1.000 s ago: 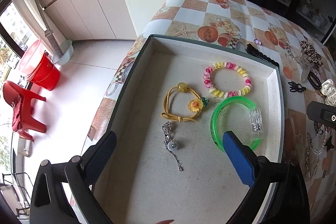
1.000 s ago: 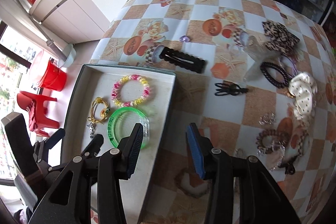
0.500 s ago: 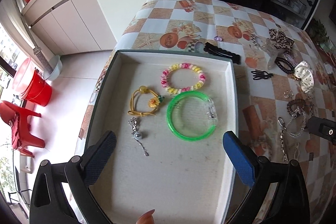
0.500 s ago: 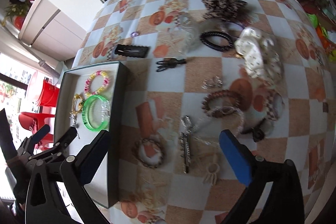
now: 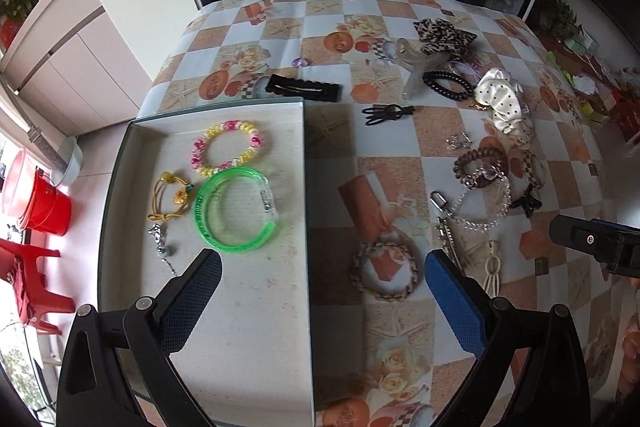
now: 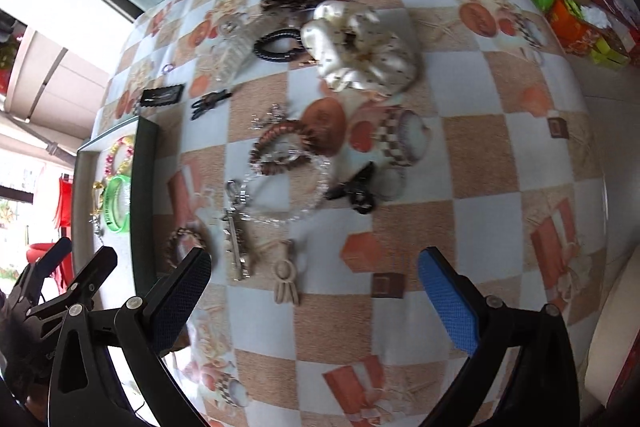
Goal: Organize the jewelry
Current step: 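Move both open tools back toward the braided bracelet and black claw clip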
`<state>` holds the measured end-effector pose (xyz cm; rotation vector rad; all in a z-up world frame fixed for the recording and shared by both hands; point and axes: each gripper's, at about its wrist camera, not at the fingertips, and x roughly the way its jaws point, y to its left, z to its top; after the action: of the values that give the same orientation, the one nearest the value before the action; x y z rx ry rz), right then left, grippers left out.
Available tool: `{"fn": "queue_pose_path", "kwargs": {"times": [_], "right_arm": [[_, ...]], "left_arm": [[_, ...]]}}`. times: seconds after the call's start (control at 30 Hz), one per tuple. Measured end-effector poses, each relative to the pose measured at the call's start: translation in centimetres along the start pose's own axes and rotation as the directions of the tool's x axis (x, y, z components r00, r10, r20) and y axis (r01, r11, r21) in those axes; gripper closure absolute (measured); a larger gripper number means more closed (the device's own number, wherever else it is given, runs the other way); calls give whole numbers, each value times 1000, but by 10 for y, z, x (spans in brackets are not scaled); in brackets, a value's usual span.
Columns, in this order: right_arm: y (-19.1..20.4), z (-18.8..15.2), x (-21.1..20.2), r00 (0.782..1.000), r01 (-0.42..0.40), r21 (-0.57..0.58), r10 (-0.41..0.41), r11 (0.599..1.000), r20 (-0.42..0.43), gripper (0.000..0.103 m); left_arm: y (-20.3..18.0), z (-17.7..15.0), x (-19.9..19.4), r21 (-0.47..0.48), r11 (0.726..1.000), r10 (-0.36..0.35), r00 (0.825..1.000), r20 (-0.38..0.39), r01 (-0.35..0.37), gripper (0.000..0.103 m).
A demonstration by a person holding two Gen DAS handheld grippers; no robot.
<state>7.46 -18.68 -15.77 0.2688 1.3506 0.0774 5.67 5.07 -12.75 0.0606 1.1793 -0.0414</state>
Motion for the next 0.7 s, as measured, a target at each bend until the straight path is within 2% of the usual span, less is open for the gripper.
{"fn": "queue_pose_path", "kwargs": {"times": [0.3,0.7], "right_arm": [[-26,1,1,1000,19,17,-19,1000,-4,0],[-26,13,19,999,43,-72,-44,997,-18,0]], "left_arm": [[-35,-9,10,39,998,-55,998,-28,56,0],[-62,-17,32,41,996,-76,996,-54,79,1]]}}
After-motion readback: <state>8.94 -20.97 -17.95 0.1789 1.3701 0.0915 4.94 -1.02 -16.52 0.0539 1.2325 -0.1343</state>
